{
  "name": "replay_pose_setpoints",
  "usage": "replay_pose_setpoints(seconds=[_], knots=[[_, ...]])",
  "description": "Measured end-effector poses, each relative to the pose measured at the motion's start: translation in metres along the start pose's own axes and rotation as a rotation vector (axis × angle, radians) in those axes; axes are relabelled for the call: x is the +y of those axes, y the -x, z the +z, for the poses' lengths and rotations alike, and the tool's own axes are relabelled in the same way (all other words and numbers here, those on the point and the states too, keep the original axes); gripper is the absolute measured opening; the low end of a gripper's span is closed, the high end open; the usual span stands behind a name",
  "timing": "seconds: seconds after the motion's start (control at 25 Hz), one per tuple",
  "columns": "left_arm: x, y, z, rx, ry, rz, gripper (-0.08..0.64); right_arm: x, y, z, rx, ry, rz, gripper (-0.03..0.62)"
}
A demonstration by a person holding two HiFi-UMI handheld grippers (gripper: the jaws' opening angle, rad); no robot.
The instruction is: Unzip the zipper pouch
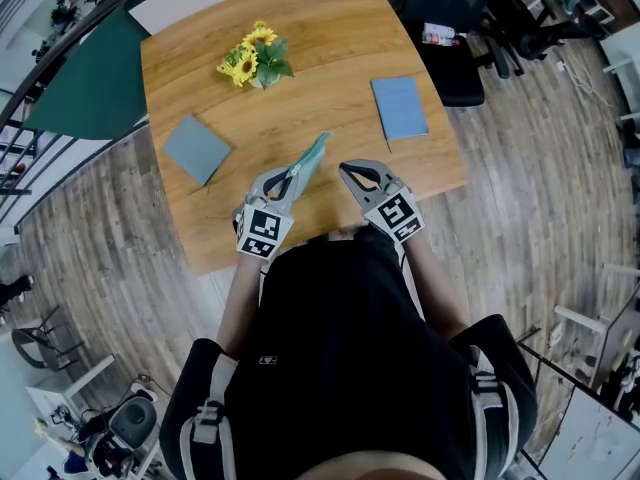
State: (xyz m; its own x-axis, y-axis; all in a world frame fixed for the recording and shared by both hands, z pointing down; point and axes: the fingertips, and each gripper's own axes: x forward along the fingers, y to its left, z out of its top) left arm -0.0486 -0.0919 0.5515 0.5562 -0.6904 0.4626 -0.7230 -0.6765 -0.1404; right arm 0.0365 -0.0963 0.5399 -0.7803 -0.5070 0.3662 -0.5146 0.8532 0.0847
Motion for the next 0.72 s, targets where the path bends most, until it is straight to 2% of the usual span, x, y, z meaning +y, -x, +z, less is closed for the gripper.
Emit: replay_pose_setpoints(seconds=[0.24,0.56,0.72], knots=[[0.000,-0.002,-0.001,0.008,0.003,-0.004,0.008,0.002,-0.002,0.002,-0.003,0.002,0.011,0.005],[-0.001,-0.006,0.000,0.015,-0.009,-0.005,0.008,0.015,-0.008,0.011,-0.034,0.006,0.062,0.058],[-0.004,-0.010,0.000,0.020,-0.022,-0.012,0.008,0.026,-0.016,0.015,-0.036,0.016,0.089,0.063]])
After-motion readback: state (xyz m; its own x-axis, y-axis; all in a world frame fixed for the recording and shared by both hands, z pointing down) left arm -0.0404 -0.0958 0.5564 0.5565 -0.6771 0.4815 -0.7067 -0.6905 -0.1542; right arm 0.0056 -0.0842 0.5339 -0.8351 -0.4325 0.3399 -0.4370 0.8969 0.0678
